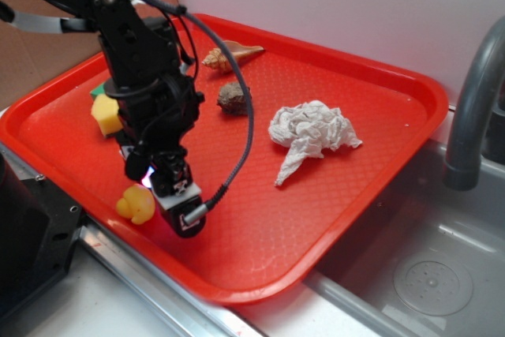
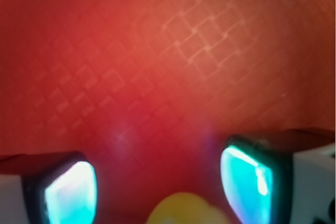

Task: Grab the yellow duck.

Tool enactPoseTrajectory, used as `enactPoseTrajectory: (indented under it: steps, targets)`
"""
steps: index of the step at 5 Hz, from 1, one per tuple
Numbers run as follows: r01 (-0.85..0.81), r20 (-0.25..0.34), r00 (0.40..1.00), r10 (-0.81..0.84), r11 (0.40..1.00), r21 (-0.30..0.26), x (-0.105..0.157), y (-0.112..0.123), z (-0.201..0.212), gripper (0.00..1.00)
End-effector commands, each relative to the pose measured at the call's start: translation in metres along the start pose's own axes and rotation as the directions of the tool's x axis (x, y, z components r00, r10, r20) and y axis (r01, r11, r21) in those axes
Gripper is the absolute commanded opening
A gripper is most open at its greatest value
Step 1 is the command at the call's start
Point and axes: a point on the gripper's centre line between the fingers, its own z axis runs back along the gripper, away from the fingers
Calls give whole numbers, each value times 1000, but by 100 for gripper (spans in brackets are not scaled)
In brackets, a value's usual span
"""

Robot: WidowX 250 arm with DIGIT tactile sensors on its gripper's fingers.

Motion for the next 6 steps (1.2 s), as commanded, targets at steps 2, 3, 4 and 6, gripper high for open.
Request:
enactPoseTrajectory:
  steps: [2,3,4,6]
  targets:
    - [-130,-28,991,133,987,98,-7,10,27,100]
    - [-238,42,971,235,959,151,-13,18,44,100]
    - [-265,97,963,252,954,144,-14,18,51,100]
    - [-235,85,970,230,970,60,-23,8,29,100]
